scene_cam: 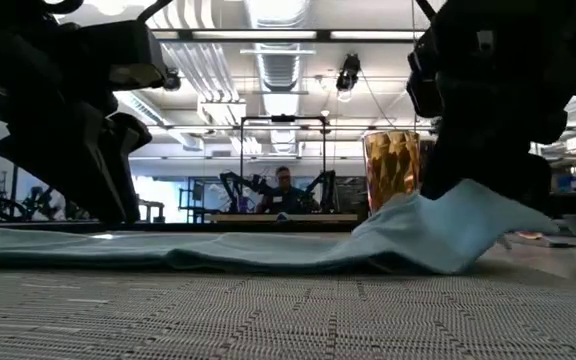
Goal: Set table place
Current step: Fold the blue table napkin
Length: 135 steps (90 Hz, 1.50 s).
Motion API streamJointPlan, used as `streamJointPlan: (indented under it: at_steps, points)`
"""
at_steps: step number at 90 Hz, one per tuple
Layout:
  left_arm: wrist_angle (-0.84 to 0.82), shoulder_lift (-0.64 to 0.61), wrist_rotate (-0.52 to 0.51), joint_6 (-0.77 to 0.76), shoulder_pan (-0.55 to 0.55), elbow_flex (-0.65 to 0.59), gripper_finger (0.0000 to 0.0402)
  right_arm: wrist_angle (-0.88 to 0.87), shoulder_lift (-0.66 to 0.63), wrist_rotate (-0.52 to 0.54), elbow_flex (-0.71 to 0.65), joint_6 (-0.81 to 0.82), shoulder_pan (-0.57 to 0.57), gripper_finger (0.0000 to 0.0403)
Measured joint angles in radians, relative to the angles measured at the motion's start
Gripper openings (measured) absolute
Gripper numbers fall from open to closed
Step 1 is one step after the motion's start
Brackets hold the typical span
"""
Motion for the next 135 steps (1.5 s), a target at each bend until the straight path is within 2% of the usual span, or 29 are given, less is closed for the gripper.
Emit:
streamJointPlan:
  at_steps: [18,48,66,80,101,122,135]
  points:
    - [0.001,0.0,0.001,-0.014,0.0,0.0,0.0113,-0.051,0.0,-0.064,0.0,-0.065,0.0,0.0206]
    - [0.002,-0.001,0.001,-0.021,0.0,0.0,0.0113,-0.119,-0.044,-0.209,0.0,-0.124,-0.007,0.0242]
    - [0.004,-0.002,0.002,-0.021,0.0,0.0,0.0113,-0.238,-0.155,-0.206,0.002,-0.125,-0.007,0.0258]
    - [0.006,-0.002,0.002,-0.022,0.0,0.0,0.0113,-0.304,-0.2,-0.161,0.002,-0.099,0.004,0.0263]
    - [0.006,-0.002,0.002,-0.019,0.0,0.0,0.0113,-0.264,-0.11,-0.158,-0.01,-0.105,0.068,0.0252]
    - [0.01,-0.002,0.002,-0.019,0.002,0.0,0.0113,-0.111,-0.004,-0.157,-0.008,-0.073,0.068,0.0237]
    - [0.014,-0.002,0.002,-0.019,0.003,0.0,0.0113,-0.082,0.024,-0.128,-0.005,-0.02,0.066,0.0233]
